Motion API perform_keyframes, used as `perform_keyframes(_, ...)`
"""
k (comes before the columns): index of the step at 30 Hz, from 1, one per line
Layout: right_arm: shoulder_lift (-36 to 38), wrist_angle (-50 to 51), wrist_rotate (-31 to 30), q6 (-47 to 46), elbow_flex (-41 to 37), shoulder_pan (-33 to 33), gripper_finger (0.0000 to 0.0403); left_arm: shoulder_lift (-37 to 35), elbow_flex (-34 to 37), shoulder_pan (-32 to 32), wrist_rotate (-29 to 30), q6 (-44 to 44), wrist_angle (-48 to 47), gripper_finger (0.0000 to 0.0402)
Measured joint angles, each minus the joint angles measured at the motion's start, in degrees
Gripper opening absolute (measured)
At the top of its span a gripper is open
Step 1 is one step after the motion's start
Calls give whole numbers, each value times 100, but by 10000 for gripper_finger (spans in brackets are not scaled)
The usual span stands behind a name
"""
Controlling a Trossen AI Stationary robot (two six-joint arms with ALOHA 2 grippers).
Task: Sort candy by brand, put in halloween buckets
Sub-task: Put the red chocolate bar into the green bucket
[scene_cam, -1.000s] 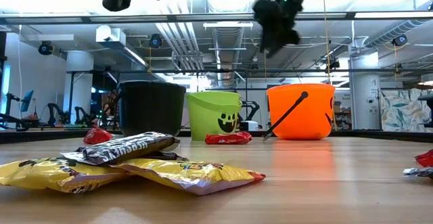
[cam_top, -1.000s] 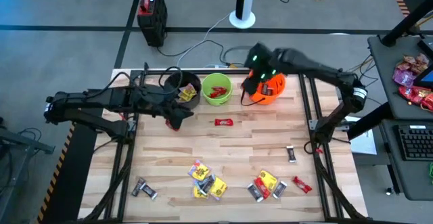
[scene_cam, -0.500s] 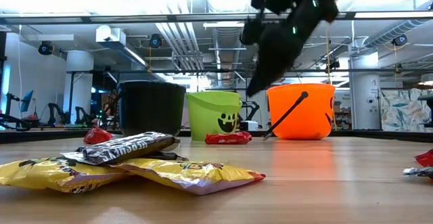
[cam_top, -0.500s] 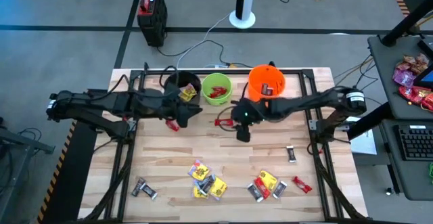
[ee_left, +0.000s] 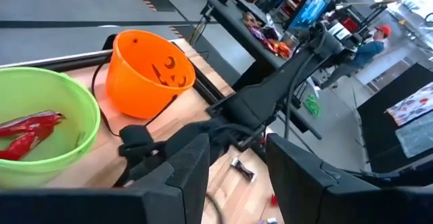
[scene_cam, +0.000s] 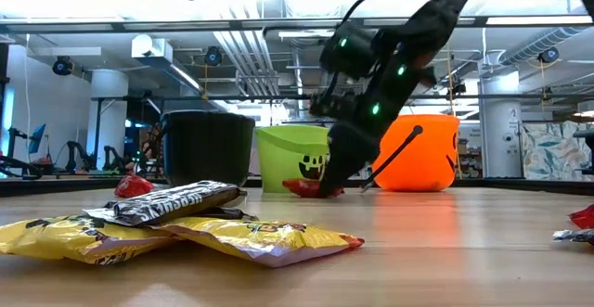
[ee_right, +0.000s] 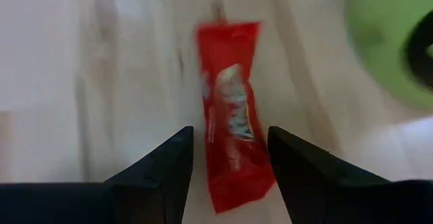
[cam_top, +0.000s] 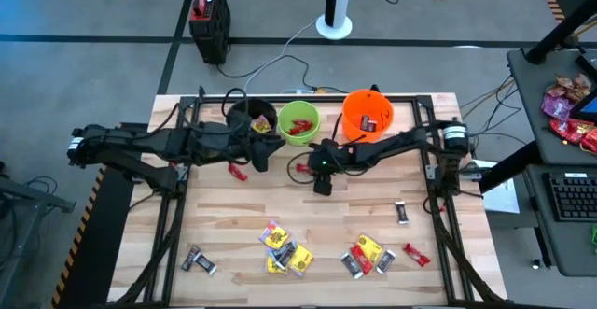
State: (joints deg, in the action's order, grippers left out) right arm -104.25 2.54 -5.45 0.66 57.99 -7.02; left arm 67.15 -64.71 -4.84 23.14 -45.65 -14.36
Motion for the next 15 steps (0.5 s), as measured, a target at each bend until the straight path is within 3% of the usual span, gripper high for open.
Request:
perform_keyframes(5,-293,-84,-19,-68,128,16,160,117,0,0,-4,-14,221,129)
perform_keyframes(12,-207,-79,213,21,74,12,40,214,-2,0,-5,11,233,129)
perform_keyframes(15,20,157,405,-71,48,13,34,207,-2,0,-28,15,30,129)
